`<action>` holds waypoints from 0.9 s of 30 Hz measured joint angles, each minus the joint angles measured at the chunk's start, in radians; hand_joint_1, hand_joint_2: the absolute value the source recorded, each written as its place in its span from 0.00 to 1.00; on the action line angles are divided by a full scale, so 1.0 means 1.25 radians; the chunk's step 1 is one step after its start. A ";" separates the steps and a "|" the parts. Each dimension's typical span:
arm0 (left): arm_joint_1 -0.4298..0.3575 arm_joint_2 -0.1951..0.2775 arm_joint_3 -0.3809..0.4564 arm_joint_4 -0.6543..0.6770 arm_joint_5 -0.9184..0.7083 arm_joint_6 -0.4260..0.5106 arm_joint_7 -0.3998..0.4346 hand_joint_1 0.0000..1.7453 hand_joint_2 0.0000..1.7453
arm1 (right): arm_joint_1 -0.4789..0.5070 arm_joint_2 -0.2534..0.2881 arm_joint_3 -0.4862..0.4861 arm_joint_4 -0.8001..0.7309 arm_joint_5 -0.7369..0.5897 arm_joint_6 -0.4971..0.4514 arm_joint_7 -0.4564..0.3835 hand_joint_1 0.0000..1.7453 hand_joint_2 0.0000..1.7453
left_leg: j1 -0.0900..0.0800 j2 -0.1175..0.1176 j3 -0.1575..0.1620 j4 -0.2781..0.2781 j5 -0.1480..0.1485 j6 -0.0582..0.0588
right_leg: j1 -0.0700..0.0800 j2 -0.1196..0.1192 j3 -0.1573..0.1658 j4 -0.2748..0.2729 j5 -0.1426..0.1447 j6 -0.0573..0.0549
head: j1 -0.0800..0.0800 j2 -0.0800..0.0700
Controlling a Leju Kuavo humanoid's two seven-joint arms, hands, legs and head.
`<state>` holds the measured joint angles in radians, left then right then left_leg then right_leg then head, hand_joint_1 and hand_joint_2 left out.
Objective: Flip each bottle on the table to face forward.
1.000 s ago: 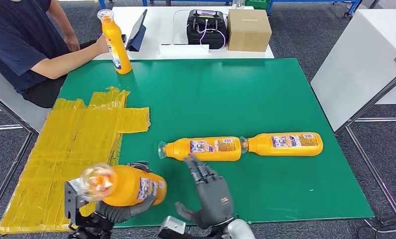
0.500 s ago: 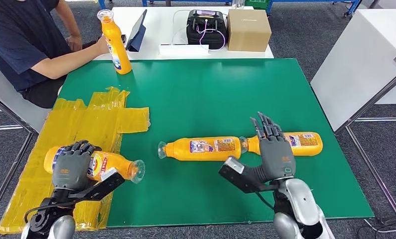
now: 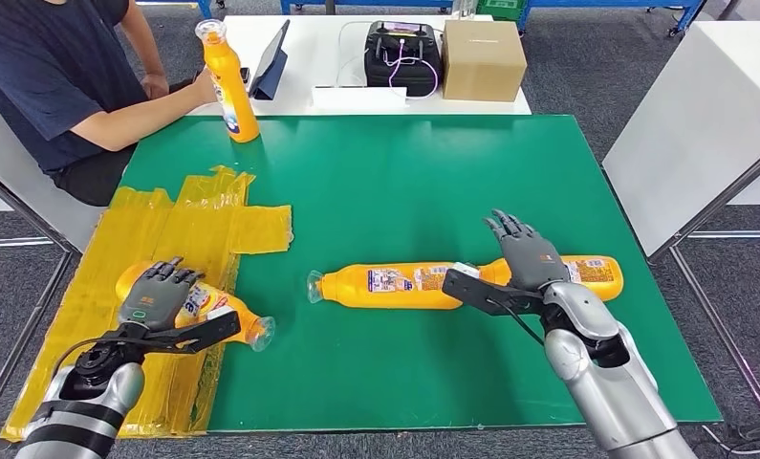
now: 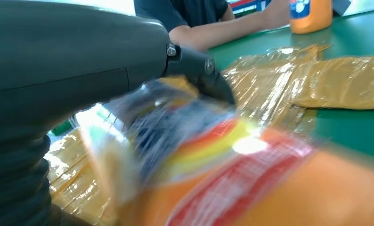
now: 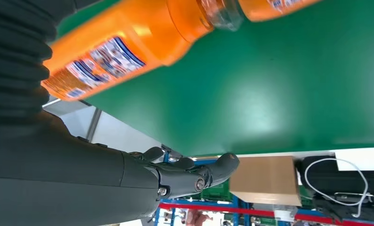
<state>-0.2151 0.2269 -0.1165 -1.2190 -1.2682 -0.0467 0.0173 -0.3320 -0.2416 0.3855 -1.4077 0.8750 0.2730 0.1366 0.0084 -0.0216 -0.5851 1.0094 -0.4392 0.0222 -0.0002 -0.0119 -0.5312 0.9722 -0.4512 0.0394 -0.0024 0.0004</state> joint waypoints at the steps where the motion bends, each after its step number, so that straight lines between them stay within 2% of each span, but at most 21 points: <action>1: -0.009 0.003 -0.005 0.013 0.009 -0.004 -0.004 0.00 1.00 | -0.010 0.000 0.005 0.011 -0.003 0.000 0.000 0.00 1.00 | 0.000 0.000 0.000 0.000 0.001 0.000 | 0.000 0.000 0.000 0.001 0.000 0.000 | 0.000 0.000; 4: -0.037 0.012 -0.018 0.046 0.067 -0.035 -0.031 0.00 1.00 | -0.033 0.000 0.018 0.040 -0.014 -0.002 0.000 0.00 1.00 | 0.000 0.000 0.000 0.000 0.002 -0.001 | 0.000 0.000 0.000 0.003 0.001 -0.001 | 0.000 0.000; 8: -0.076 0.027 -0.029 0.082 0.203 -0.120 -0.076 0.00 1.00 | -0.071 0.008 0.043 0.080 -0.023 -0.004 0.000 0.00 1.00 | 0.000 0.000 -0.001 0.000 0.004 -0.001 | 0.000 0.000 -0.002 0.004 0.002 -0.002 | 0.000 0.000; 13: -0.124 0.058 -0.044 0.111 0.412 -0.252 -0.124 0.00 1.00 | -0.124 0.046 0.096 0.154 -0.033 -0.005 -0.019 0.00 1.00 | 0.000 0.001 -0.001 0.000 0.005 -0.002 | 0.000 0.000 -0.003 0.006 0.002 -0.002 | 0.000 0.000; 18: -0.142 0.082 -0.054 0.124 0.536 -0.307 -0.136 0.00 1.00 | -0.155 0.077 0.140 0.210 -0.047 -0.011 -0.033 0.00 1.00 | 0.000 0.001 -0.002 0.000 0.005 -0.002 | 0.000 0.000 -0.005 0.007 0.002 -0.002 | 0.000 0.000; 22: -0.140 0.093 -0.035 0.126 0.807 -0.389 -0.125 0.00 0.00 | -0.182 0.103 0.177 0.263 -0.075 -0.012 -0.054 0.00 1.00 | 0.000 0.002 -0.004 0.000 0.005 -0.003 | 0.000 0.001 -0.008 0.008 0.002 -0.002 | 0.000 0.000; 24: -0.134 0.090 -0.013 0.124 0.945 -0.416 -0.106 0.00 0.00 | -0.192 0.119 0.197 0.292 -0.090 -0.014 -0.063 0.00 1.00 | 0.000 0.002 -0.005 0.000 0.005 -0.003 | 0.000 0.002 -0.009 0.008 0.002 -0.002 | 0.000 0.000; 27: -0.125 0.085 0.016 0.117 1.054 -0.418 -0.082 0.00 0.00 | -0.200 0.139 0.220 0.331 -0.105 -0.020 -0.071 0.00 1.00 | 0.000 0.002 -0.006 0.000 0.005 -0.003 | 0.000 0.002 -0.010 0.008 0.002 -0.002 | 0.000 0.000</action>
<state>-0.3715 0.3337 -0.0967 -1.0727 0.0492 -0.5698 -0.0850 -0.5826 -0.0682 0.6603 -0.9938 0.7438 0.2479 0.0481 0.0080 -0.0193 -0.5924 1.0094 -0.4323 0.0187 -0.0002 -0.0099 -0.5432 0.9819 -0.4484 0.0364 -0.0023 0.0004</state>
